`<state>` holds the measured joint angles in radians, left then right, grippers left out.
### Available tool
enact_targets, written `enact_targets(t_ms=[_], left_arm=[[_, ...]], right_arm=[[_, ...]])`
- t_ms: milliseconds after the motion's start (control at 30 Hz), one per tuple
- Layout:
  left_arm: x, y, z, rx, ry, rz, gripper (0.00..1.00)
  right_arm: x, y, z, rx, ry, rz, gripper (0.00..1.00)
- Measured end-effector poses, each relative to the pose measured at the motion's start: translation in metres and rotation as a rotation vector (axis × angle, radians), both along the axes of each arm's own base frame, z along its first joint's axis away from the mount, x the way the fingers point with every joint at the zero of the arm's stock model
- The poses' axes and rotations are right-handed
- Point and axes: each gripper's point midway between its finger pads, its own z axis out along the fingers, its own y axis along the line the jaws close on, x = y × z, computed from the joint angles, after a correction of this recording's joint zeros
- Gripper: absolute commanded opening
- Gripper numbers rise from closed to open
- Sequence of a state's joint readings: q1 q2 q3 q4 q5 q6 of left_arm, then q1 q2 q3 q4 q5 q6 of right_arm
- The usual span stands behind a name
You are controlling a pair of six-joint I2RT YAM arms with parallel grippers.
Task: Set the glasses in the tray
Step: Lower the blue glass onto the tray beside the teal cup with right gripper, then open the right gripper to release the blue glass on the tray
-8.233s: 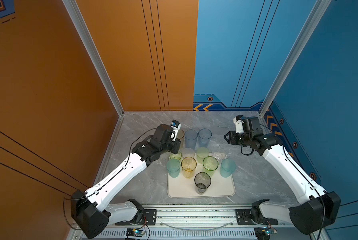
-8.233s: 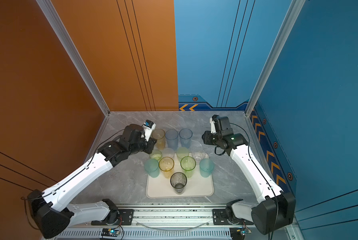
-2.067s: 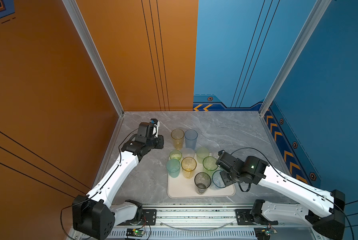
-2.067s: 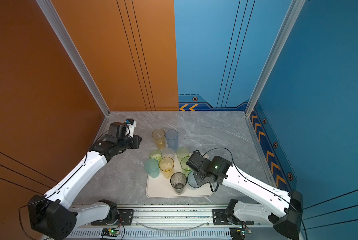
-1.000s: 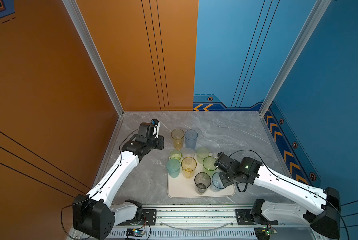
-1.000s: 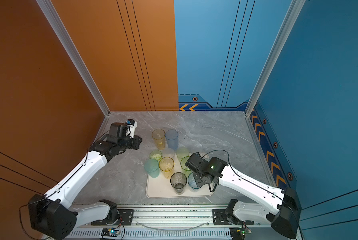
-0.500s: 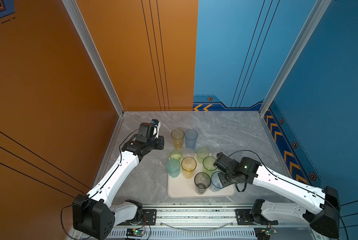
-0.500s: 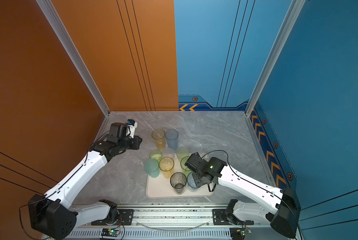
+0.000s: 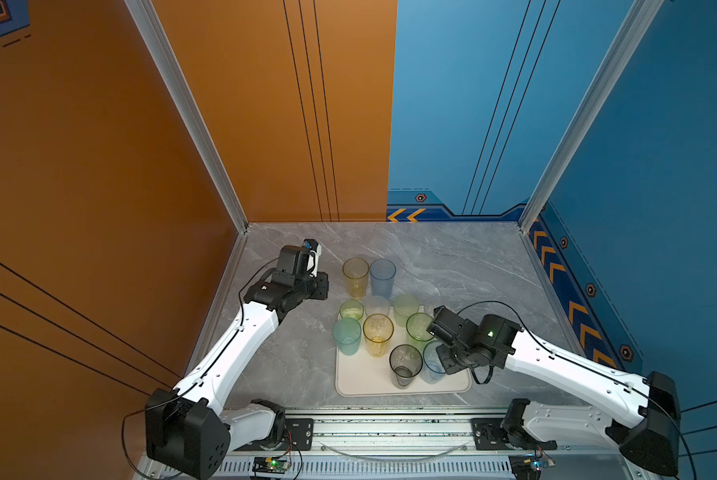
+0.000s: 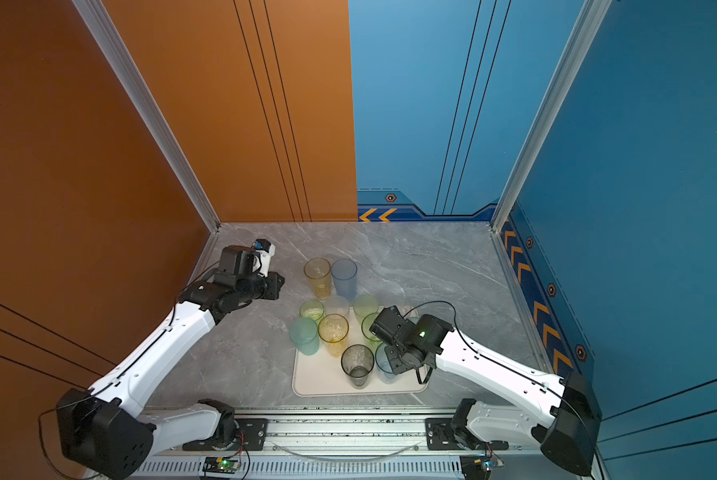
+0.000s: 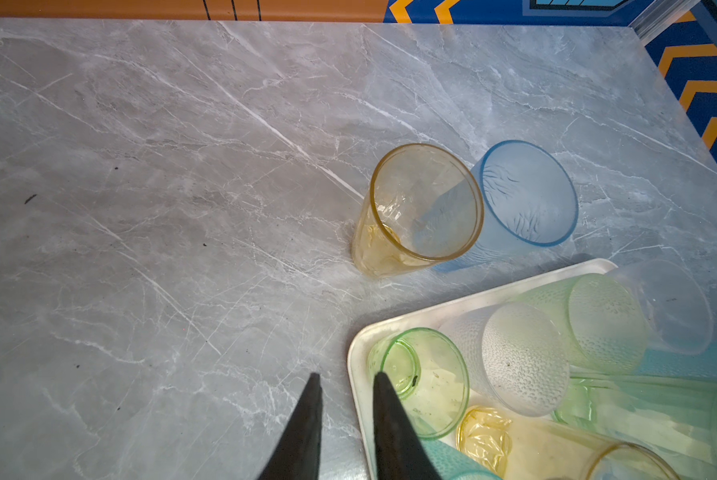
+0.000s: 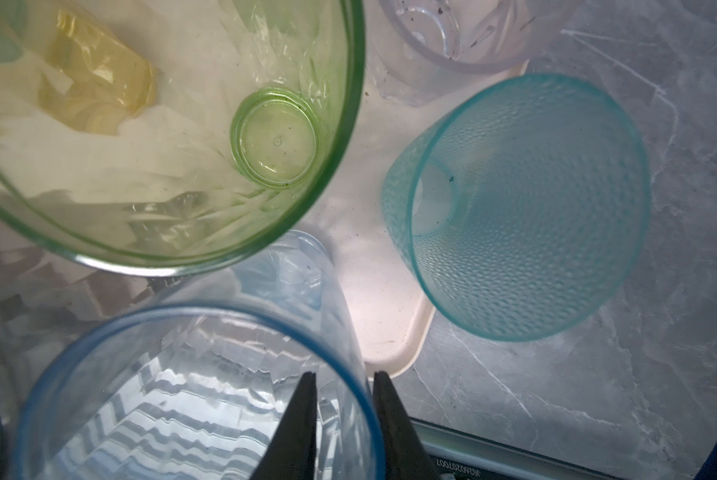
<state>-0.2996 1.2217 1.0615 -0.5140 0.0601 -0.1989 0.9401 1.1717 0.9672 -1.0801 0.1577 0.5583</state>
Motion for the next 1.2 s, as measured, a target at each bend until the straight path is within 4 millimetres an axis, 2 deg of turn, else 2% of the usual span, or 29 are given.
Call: enact_targets(t_ms=[467,1200], left_arm=[[-0.001,0.000,-0.003,0.007,0.010,0.000,0.24],[0.000,-0.004,-0.008,0.029,0.029,-0.022,0.24]], right_arm=[[0.001,-0.002,0.009,0.035,-0.027,-0.008,0.33],[0.006,0.002,0.033,0.112,-0.081,-0.009,0.36]])
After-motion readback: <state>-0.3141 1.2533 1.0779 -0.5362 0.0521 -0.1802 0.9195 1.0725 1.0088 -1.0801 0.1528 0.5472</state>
